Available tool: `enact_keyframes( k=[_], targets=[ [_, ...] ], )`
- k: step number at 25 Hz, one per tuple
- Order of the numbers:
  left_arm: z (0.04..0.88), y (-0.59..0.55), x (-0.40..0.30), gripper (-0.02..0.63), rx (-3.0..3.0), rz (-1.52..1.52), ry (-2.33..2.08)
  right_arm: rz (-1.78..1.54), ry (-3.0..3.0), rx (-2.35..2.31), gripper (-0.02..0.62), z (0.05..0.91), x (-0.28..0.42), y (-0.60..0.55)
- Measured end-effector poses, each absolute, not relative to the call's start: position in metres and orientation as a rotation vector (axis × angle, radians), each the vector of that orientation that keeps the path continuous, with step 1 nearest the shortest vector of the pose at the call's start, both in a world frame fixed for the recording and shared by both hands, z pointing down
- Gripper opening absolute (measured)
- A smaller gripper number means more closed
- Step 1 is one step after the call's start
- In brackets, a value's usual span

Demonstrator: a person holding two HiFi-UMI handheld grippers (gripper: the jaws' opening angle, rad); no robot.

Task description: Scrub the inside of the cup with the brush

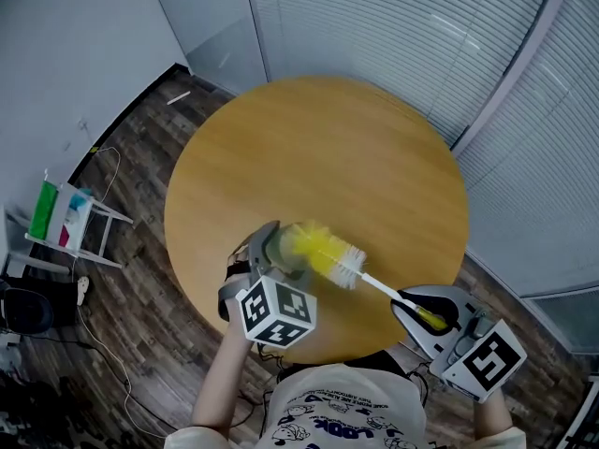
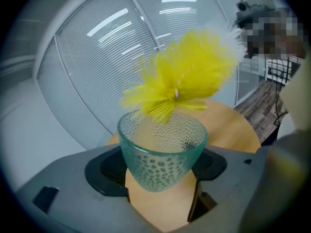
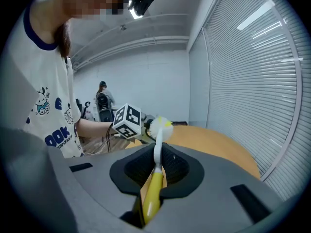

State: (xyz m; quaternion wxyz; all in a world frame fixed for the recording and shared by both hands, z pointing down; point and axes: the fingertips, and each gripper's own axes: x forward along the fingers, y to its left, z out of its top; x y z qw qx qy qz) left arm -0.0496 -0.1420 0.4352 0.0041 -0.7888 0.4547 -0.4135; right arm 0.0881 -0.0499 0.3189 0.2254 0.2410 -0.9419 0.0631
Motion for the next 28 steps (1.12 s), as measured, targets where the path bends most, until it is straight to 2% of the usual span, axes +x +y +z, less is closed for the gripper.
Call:
enact_keyframes(
  k=[28],
  targets=[
    [0.437, -0.116, -0.01, 0.382, -2.419, -1.373, 1.183, 0.229, -2.435, 0.56, 0.046, 0.342, 0.096, -0.033]
  ],
)
